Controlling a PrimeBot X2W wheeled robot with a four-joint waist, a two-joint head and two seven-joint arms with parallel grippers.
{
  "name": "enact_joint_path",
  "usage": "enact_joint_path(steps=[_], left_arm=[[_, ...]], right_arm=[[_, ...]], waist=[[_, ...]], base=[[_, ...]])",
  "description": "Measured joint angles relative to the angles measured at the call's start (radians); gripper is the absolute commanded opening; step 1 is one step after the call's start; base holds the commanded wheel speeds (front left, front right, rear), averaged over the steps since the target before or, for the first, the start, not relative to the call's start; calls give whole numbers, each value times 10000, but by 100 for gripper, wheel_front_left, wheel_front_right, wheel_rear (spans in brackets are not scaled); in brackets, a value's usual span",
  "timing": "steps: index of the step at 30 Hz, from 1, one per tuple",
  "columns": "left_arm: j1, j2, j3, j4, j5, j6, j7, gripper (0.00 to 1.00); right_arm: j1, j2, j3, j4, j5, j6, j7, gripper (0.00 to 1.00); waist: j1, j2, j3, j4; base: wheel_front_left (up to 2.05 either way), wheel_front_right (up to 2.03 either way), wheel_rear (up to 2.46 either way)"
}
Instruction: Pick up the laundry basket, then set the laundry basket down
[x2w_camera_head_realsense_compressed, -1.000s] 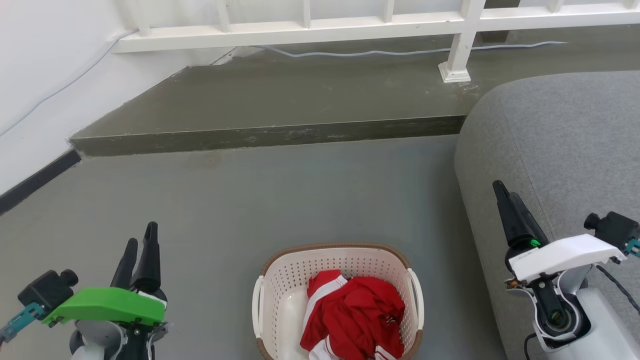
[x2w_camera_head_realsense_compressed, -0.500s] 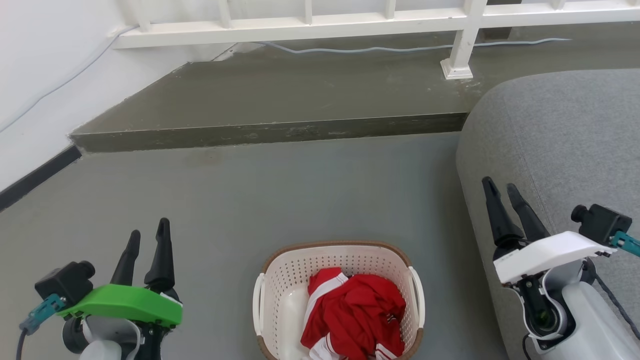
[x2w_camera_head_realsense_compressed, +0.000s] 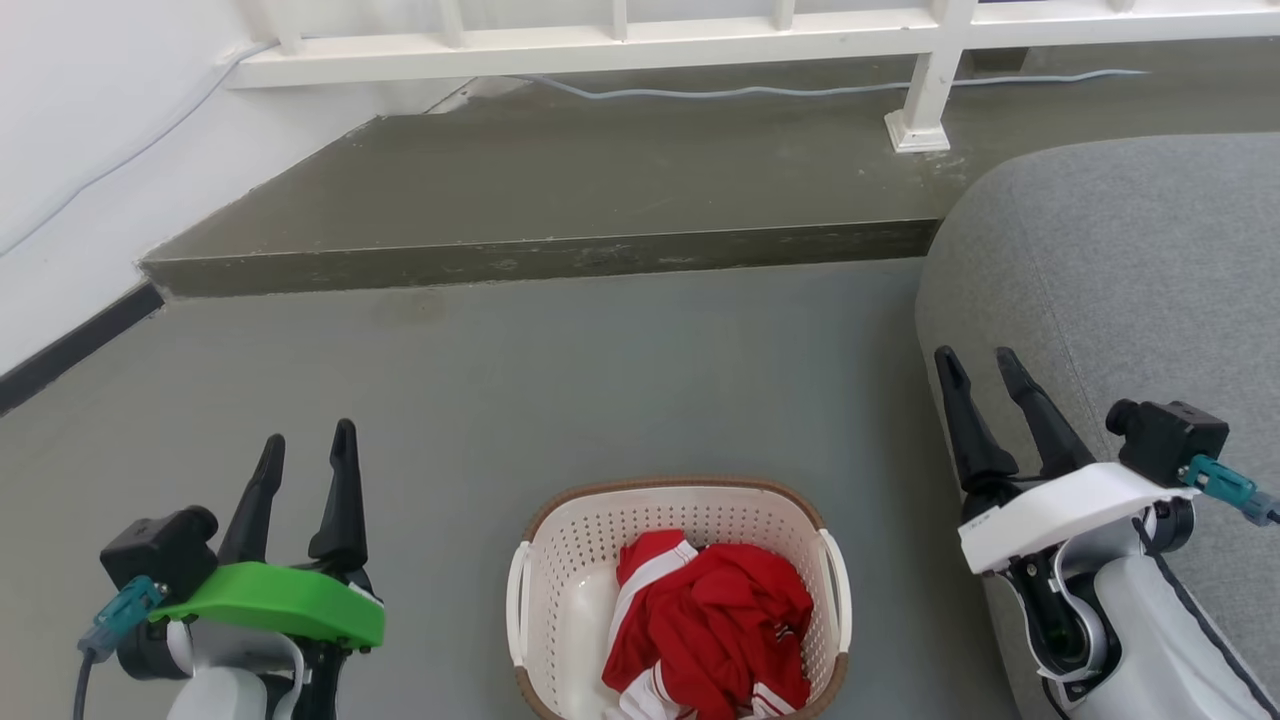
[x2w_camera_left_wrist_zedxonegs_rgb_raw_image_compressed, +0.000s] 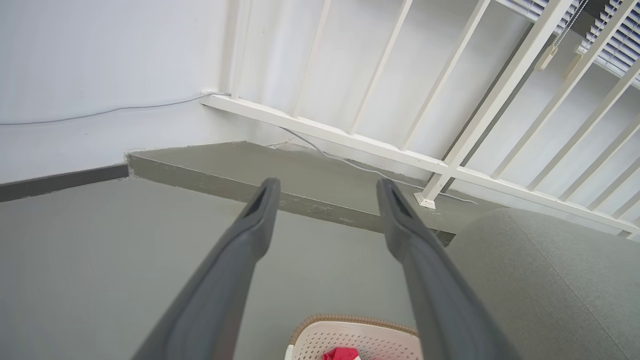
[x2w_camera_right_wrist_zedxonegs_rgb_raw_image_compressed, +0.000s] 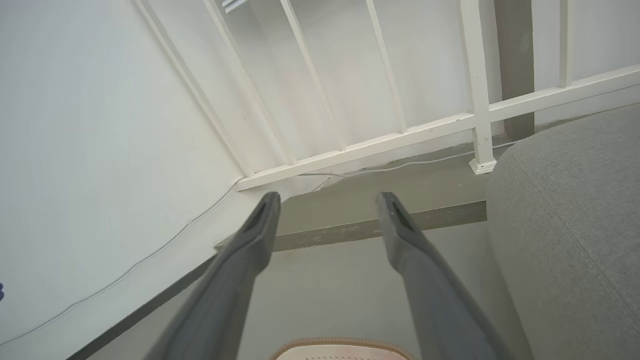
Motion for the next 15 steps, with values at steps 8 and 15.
enact_joint_path(steps=[8, 15], left_arm=[[-101, -65, -10, -142, 966, 0, -290, 100], [-130, -84, -31, -219, 1758, 0, -489, 100]], right_arm=[[-79, -25, 215, -75, -1041, -2, -272, 100], [-184, -29, 368, -144, -1804, -2, -462, 100]], waist=[[0, 0, 48, 22], [0, 0, 76, 32]], base=[[0, 0, 0], [0, 0, 0]])
